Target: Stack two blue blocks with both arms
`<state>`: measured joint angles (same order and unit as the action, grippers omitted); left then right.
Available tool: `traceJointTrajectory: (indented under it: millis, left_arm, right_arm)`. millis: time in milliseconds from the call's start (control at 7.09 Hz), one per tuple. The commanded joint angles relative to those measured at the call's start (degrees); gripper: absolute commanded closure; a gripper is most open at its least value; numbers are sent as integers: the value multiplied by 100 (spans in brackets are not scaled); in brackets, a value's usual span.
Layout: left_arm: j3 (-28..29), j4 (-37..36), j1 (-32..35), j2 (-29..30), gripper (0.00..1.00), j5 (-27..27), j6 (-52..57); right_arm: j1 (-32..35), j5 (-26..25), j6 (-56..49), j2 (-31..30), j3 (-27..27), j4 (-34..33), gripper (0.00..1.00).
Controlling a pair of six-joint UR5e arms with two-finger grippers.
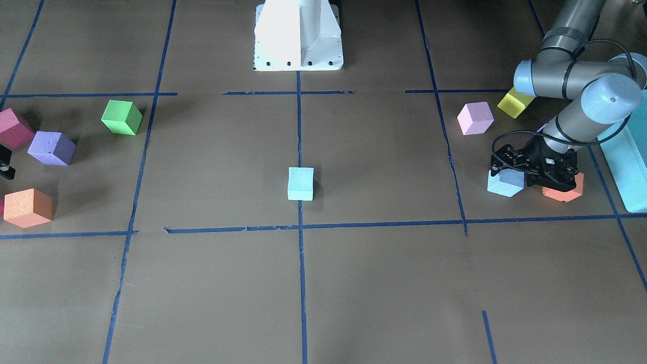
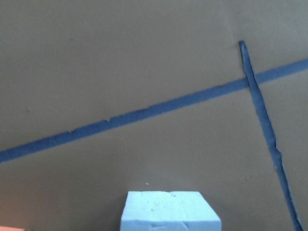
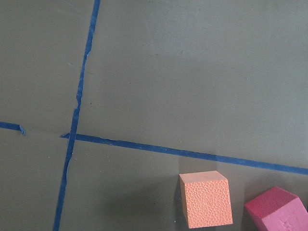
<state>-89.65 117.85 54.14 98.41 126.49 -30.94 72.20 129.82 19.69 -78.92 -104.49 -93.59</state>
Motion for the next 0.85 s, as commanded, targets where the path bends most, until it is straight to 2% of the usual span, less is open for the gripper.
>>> traceJointTrajectory:
  millis: [0,141,282,423,564,705]
  left_arm:
    - [18,-16,-114,-15,0,-2,9]
    - [-17,1,-114,-15,17,-11,36]
    - [0,-7,-114,-24,50,-11,36]
    - [-60,-7,-88,-41,75,-2,45]
    - [-235,-25,-27,-59,93,59,45]
    - [-602,-129,0,-294,96,68,36]
  right_arm:
    - [31,-18,9,-27,-1,16,0]
    - [23,-62,26,-45,16,17,0]
    - [31,-71,26,-54,25,25,0]
    - [23,-79,26,-123,42,25,0]
    - [83,-62,-26,-141,25,25,0]
    - [101,-53,-44,-272,-36,43,0]
